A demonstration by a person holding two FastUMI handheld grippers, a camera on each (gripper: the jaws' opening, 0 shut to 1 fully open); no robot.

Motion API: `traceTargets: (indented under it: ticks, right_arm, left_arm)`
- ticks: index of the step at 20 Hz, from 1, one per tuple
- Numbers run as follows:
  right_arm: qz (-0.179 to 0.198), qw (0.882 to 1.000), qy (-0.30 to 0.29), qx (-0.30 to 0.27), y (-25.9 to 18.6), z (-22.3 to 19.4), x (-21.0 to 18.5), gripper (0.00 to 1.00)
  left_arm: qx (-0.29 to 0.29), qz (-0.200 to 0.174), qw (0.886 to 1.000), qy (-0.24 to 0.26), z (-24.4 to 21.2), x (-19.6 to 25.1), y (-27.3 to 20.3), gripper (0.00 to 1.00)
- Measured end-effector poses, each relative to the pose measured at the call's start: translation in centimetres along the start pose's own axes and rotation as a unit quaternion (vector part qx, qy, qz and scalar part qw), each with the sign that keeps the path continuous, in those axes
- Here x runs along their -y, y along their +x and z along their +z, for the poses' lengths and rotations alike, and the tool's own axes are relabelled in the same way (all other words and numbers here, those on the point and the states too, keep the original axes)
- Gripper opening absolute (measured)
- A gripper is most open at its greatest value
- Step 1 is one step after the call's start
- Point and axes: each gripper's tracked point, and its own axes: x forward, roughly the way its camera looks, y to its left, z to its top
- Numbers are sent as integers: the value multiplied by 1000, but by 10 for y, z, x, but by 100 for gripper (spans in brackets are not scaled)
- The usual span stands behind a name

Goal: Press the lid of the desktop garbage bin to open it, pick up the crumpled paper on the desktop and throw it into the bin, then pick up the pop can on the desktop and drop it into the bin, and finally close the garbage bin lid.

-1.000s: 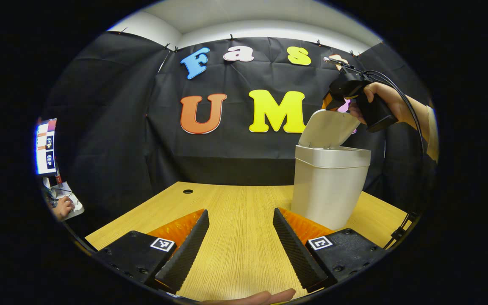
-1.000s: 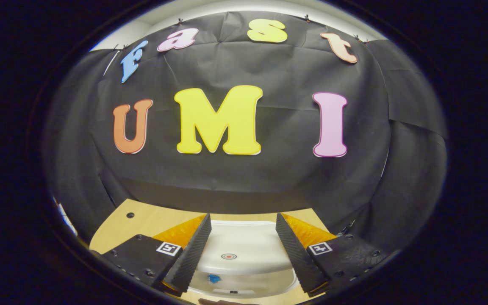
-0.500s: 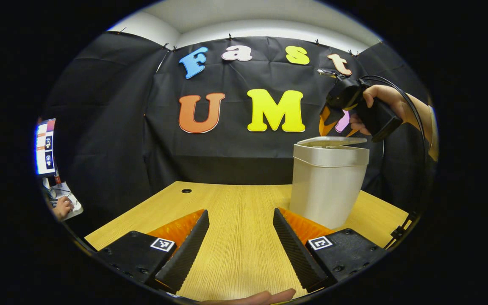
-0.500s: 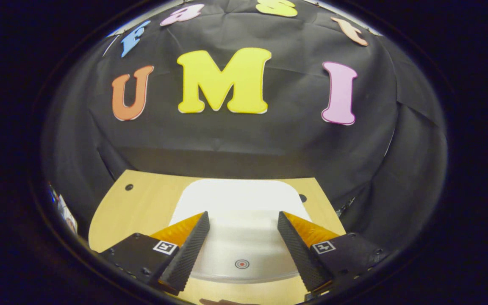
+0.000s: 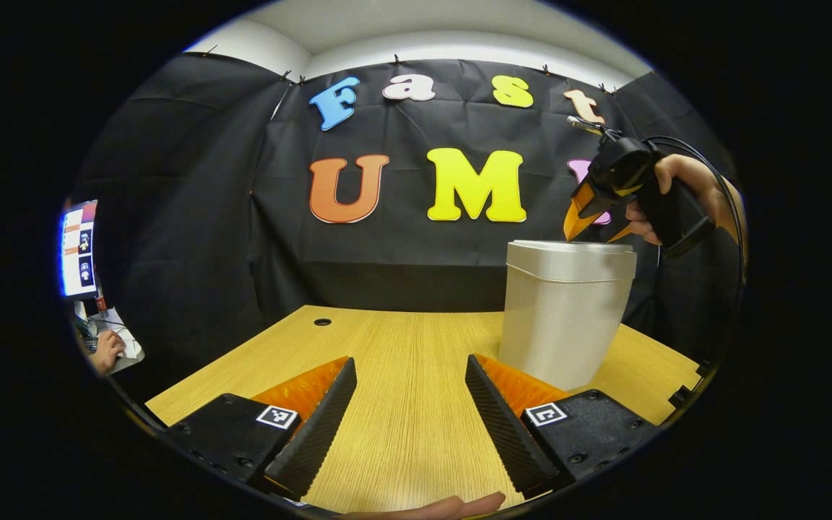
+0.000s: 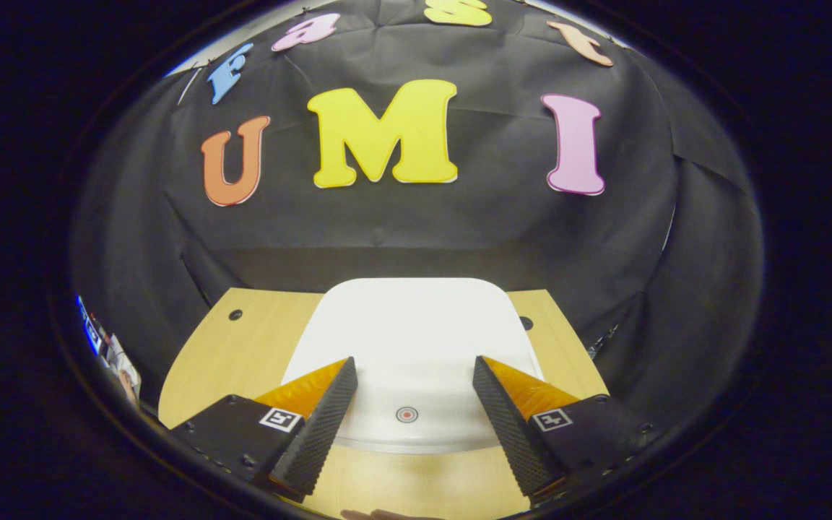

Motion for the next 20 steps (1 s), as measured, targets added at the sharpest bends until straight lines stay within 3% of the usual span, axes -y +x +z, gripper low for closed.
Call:
traceTargets:
  ticks: [8, 13, 20]
  right_arm:
    - [17, 995, 6, 97, -4, -7, 1, 100]
    - [24, 992, -6, 126, -1, -10, 2, 100]
    - [48, 978, 14, 202, 0, -15, 4, 100]
  left_arm:
    - [-9, -4, 1000, 9, -6, 7, 2, 99]
    - [-19, -7, 1000, 6, -11, 12, 5, 99]
    - [-22, -4, 1000, 7, -12, 14, 5, 99]
